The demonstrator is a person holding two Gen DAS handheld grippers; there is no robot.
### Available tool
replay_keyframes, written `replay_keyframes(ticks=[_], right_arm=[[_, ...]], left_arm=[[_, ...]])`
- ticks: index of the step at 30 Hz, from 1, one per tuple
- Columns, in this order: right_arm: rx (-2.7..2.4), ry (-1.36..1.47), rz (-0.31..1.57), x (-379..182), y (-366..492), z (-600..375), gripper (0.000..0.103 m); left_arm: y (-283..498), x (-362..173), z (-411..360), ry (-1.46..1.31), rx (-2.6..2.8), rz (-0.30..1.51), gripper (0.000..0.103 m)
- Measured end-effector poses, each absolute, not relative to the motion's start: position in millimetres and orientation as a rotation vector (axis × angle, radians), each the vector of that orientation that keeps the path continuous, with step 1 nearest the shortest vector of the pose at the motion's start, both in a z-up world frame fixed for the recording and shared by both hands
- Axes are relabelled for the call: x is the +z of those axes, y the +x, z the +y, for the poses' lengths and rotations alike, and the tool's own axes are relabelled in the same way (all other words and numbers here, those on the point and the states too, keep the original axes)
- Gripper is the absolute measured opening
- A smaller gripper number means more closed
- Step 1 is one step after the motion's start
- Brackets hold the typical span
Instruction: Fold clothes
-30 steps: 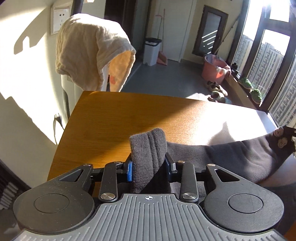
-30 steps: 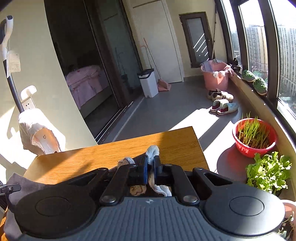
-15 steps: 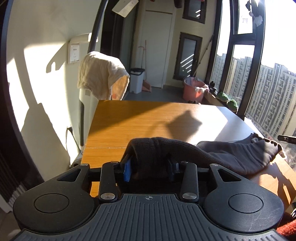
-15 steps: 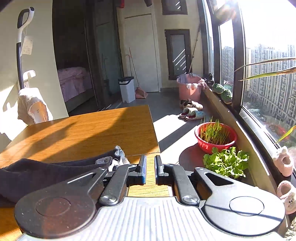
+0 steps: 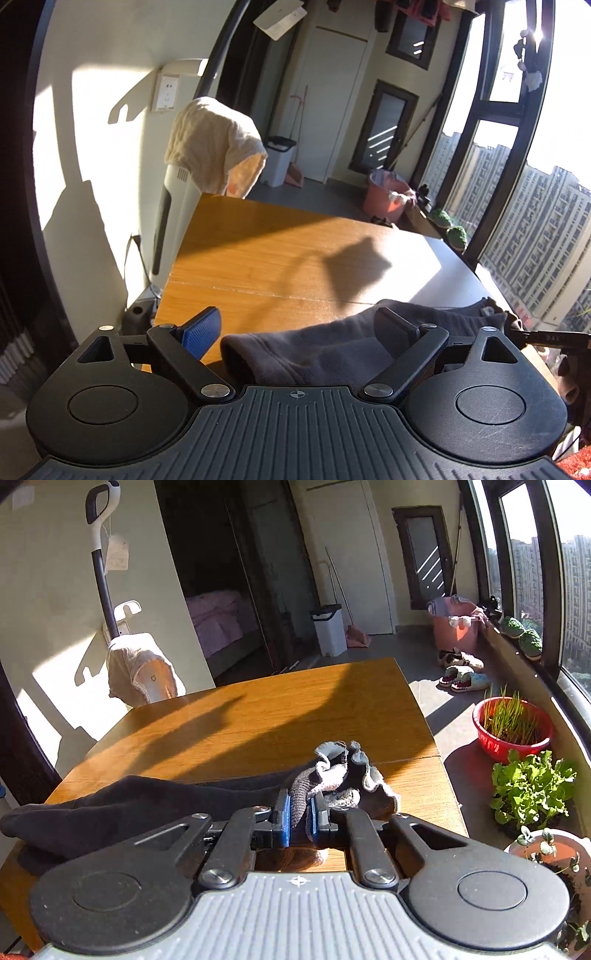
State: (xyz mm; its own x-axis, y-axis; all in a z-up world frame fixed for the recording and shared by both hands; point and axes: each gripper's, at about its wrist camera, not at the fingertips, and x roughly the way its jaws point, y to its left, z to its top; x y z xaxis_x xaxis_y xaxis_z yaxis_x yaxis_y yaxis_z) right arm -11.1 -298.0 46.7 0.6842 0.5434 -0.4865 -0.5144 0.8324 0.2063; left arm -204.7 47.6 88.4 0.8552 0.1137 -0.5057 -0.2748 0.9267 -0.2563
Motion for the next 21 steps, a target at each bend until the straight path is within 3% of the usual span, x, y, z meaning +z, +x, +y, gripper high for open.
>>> replay_keyframes(ticks=[4, 9, 11, 16, 21], right_arm=[[0.583, -0.030, 0.492, 74, 13, -288, 0.012], [0.450, -0.075, 0.691, 23, 49, -297, 0.015], [0.420, -0.039, 0.693, 13, 48, -308, 0.026], [0.448, 0.045, 0.608, 30, 28, -321, 0.028], [0.580, 0.124, 0.642, 28, 19, -304, 0.029]], left_arm=[[-198, 93, 40, -0.336, 0.172, 0.489, 0.095], [-195, 83, 20, -0.367, 0.099, 0.516, 0.095], [-191, 71, 11, -0.384, 0.054, 0.566, 0.095], [-171, 34, 0, -0.398, 0.024, 0.709, 0.095], [-139, 24, 5, -0.364, 0.037, 0.693, 0.099]])
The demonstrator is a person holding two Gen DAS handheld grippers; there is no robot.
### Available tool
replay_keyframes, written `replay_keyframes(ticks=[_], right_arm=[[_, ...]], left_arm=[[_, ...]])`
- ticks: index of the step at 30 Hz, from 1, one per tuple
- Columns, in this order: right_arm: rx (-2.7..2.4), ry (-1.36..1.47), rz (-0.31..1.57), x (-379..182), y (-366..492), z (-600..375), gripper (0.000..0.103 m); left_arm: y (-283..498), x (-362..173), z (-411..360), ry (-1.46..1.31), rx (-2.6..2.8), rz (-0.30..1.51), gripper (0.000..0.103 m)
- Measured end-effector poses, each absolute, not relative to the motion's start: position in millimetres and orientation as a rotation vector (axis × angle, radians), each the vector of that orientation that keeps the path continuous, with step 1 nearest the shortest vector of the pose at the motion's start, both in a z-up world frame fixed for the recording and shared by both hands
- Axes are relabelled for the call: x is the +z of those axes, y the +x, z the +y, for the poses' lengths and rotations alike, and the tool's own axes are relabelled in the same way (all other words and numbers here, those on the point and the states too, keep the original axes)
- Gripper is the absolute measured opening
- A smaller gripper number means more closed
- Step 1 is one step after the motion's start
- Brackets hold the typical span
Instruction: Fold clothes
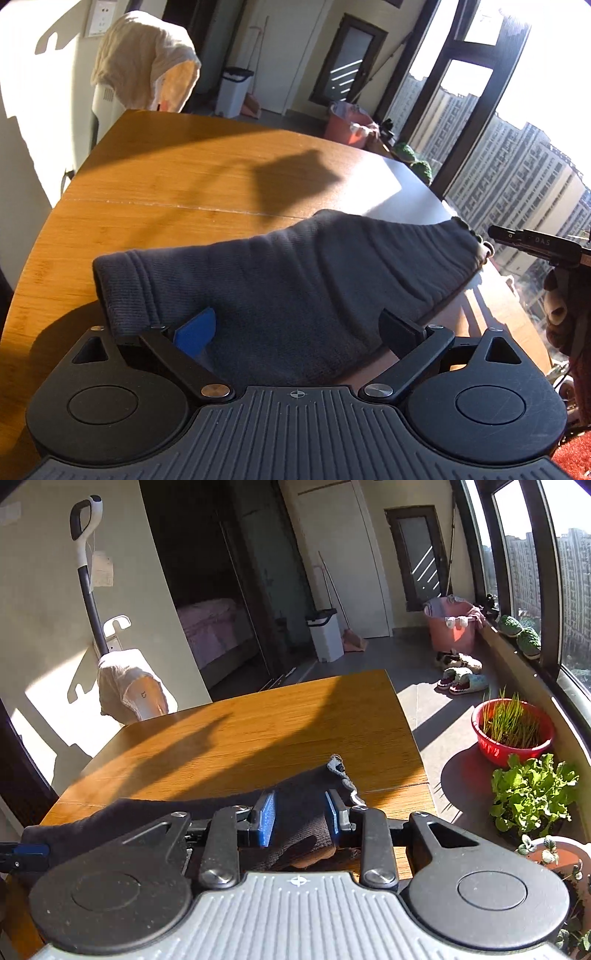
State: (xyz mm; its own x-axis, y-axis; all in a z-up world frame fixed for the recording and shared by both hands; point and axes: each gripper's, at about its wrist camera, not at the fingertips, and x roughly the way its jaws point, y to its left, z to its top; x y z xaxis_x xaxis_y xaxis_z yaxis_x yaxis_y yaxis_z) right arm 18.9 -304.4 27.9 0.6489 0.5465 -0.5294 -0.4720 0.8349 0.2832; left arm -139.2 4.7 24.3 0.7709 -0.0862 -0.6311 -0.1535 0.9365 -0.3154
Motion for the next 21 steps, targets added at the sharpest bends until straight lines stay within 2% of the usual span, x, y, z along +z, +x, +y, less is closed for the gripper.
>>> replay_keyframes(ticks=[4, 8, 14, 21], right_arm=[[0.542, 0.072, 0.635, 13, 10, -280, 0.033], [0.530, 0.036, 0.618, 12, 2, -269, 0.052], [0.491, -0.018, 0.586, 9, 5, -262, 0.057], [0.481, 0.080, 0.623, 5, 17, -279, 0.060]], left_arm=[[-99, 17, 20, -0.295, 0.105, 0.642, 0.100], [-59, 12, 23, -0.176, 0.155, 0.633, 0.101], [-39, 13, 31, -0.204, 0.163, 0.618, 0.103], [-80, 23, 7, -0.232, 0.202, 0.574, 0.103]])
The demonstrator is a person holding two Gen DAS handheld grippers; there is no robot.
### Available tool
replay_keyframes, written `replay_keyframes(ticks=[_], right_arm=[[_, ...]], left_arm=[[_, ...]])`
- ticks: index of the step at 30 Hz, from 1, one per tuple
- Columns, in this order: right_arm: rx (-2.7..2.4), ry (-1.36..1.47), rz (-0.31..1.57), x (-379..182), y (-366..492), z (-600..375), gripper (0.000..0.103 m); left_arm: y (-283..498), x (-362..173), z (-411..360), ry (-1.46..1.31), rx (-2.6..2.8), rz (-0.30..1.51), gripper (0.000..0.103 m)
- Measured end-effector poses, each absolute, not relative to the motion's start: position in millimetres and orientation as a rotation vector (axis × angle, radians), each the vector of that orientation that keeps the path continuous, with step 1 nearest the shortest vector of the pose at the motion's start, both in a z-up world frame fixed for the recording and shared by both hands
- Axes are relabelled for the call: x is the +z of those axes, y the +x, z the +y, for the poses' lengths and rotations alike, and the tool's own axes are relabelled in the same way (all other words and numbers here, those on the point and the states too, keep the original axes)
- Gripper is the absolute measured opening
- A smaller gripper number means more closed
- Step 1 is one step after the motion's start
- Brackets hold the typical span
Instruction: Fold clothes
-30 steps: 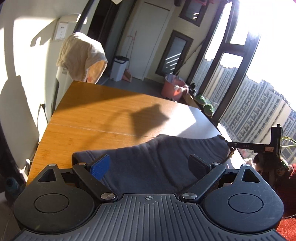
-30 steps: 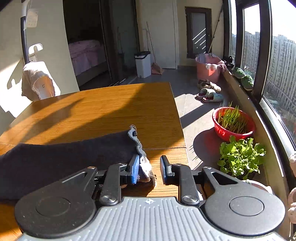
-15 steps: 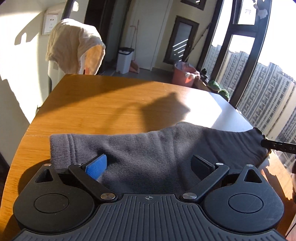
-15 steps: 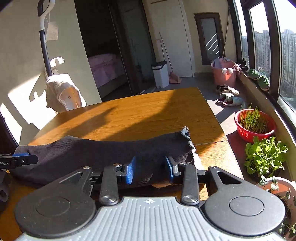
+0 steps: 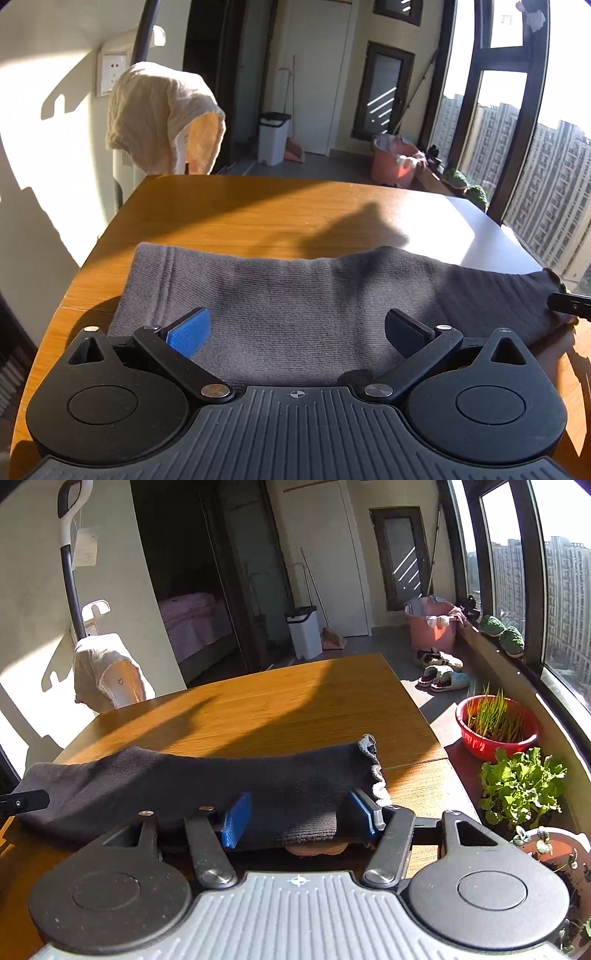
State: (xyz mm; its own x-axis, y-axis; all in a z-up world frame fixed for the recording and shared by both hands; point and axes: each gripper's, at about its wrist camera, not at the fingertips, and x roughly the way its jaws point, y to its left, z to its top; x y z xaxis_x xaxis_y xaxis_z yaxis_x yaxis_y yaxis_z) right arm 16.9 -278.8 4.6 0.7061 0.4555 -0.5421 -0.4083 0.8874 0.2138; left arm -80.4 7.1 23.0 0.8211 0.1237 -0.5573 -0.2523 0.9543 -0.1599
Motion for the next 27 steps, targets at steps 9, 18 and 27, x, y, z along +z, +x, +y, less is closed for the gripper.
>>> replay_keyframes(ticks=[9, 18, 27], right_arm=[[0.412, -0.135, 0.627, 3, 9, -243, 0.072], [0.371, -0.146, 0.640, 3, 12, -239, 0.081], [0.298, -0.032, 0.716, -1, 24, -253, 0.099]], left_arm=[[-74, 14, -3, -0.270, 0.245, 0.582, 0.103], [-81, 11, 2, -0.299, 0.225, 0.561, 0.103], [-88, 10, 13, -0.375, 0.180, 0.523, 0.103]])
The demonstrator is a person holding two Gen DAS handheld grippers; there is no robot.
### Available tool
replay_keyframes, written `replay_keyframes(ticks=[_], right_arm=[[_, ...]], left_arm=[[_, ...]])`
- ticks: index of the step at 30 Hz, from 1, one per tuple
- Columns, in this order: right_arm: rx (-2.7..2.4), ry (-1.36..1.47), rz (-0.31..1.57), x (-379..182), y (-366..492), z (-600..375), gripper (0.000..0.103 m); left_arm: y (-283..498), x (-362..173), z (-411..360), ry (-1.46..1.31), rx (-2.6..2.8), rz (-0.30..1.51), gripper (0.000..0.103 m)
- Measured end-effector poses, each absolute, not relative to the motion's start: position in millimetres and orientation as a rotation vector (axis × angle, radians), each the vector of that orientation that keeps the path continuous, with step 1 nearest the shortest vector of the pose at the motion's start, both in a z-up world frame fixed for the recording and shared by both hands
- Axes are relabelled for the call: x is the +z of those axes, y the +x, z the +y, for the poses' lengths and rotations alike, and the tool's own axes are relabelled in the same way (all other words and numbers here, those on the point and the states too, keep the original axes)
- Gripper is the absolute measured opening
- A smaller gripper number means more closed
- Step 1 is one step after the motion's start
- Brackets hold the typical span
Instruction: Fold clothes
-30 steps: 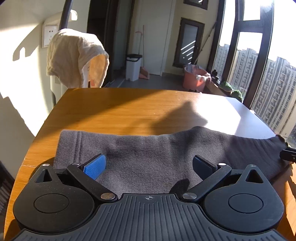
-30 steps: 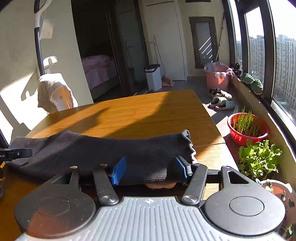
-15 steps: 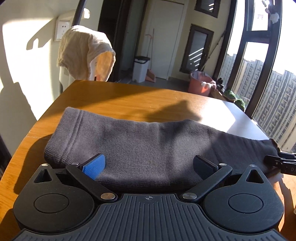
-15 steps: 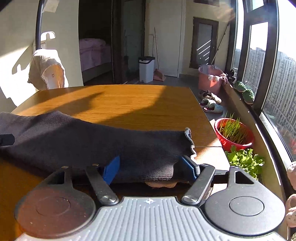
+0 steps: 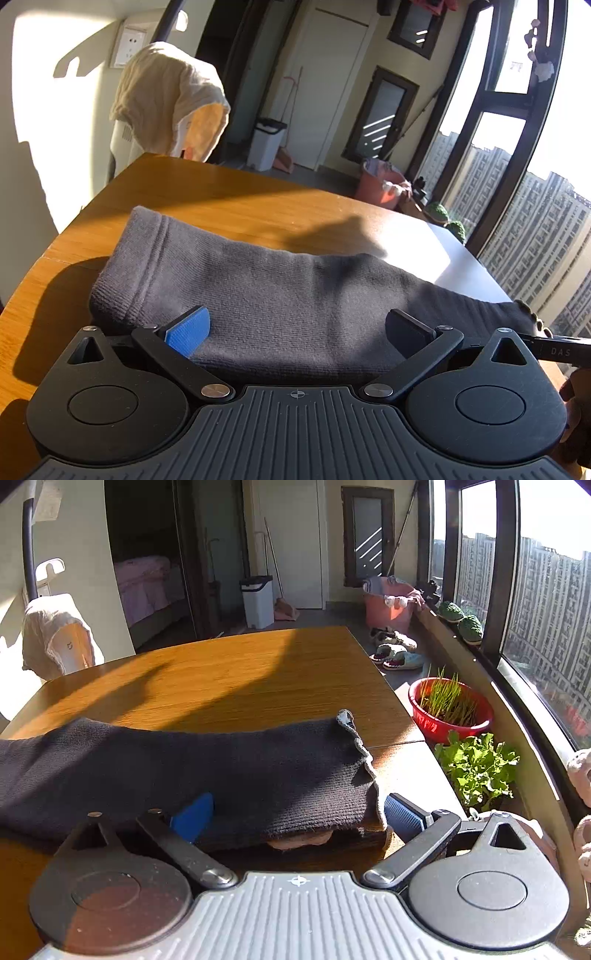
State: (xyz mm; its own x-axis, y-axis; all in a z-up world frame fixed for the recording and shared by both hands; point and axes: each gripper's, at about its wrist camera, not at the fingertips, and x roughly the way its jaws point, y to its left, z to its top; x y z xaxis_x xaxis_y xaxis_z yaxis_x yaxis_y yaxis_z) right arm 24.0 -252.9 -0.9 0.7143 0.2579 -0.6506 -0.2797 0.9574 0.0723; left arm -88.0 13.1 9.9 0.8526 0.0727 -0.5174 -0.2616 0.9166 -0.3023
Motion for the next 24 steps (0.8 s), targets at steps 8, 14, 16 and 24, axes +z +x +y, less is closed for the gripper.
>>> replay_keyframes(ticks=[8, 14, 16, 24], right_arm=[[0.284, -0.042, 0.699, -0.8, 18.4, -251.5, 0.099], [0.282, -0.042, 0.701, -0.9, 19.0, -251.6, 0.099], [0.277, -0.043, 0.698, -0.7, 18.8, -252.6, 0.099], [0.274, -0.033, 0.706, -1.3, 19.5, -251.4, 0.099]], left_arm=[[-87.4, 9.9, 13.8, -0.382, 0.176, 0.522, 0.103], [-87.7, 9.5, 13.6, -0.403, 0.166, 0.512, 0.103], [-87.9, 9.5, 14.5, -0.412, 0.160, 0.507, 0.103], [-88.5, 8.3, 18.9, -0.433, 0.147, 0.497, 0.103]])
